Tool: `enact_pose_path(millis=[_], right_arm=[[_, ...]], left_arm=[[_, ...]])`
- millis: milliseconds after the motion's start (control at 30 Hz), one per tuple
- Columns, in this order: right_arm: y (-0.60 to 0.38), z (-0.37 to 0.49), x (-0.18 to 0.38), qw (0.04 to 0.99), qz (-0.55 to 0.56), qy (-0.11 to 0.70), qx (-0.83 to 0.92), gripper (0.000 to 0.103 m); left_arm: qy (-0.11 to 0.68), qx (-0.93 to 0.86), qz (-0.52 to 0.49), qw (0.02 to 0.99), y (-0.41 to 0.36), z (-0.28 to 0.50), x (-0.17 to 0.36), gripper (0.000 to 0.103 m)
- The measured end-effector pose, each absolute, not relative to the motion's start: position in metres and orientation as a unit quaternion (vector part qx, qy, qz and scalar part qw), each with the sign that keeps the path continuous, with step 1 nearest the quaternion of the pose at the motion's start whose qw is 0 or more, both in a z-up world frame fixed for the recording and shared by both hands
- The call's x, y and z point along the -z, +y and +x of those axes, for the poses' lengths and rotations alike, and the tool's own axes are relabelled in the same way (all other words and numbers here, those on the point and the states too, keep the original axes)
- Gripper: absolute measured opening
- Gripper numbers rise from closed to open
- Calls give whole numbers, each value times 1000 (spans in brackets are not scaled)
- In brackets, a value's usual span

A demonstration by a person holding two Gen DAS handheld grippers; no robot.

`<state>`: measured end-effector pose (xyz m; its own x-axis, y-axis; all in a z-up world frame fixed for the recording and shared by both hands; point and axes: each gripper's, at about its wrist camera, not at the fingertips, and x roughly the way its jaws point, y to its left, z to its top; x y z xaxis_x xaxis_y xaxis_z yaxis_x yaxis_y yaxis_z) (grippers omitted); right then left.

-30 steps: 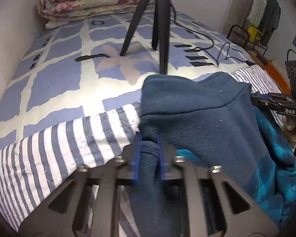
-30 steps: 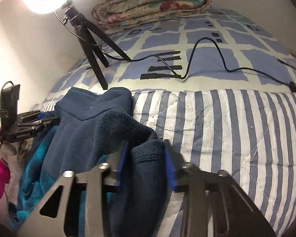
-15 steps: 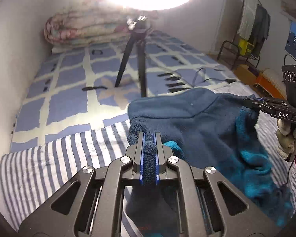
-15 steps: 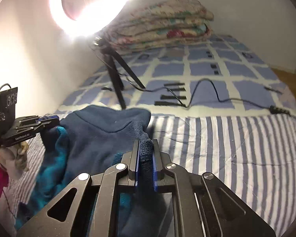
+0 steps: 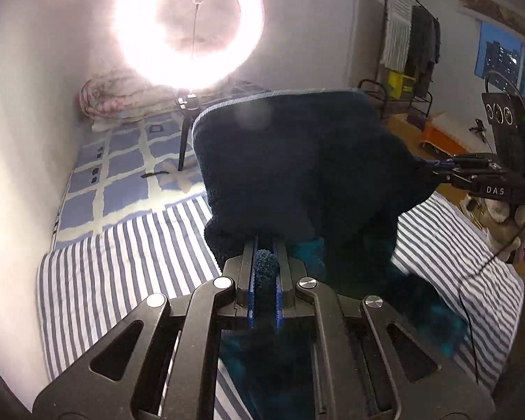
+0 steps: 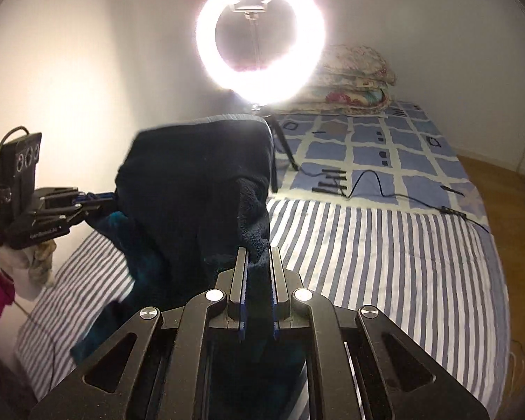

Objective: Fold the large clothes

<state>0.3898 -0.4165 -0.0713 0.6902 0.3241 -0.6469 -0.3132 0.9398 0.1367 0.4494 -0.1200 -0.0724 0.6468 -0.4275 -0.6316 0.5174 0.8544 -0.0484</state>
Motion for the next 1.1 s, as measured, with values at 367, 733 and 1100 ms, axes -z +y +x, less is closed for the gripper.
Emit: enact_pose_path(millis=[367, 733, 1100], right_arm=[[-406, 284, 100, 910, 19, 380, -165, 8], [-394, 207, 142, 886, -48, 438, -144, 12], [-430, 161, 97, 899, 82, 405, -144, 40]], left_arm=[[353, 260, 94, 894, -114, 327, 116, 6], [385, 271, 127, 873, -106, 230, 148, 12], [431, 270, -155, 847, -26, 255, 129, 59]])
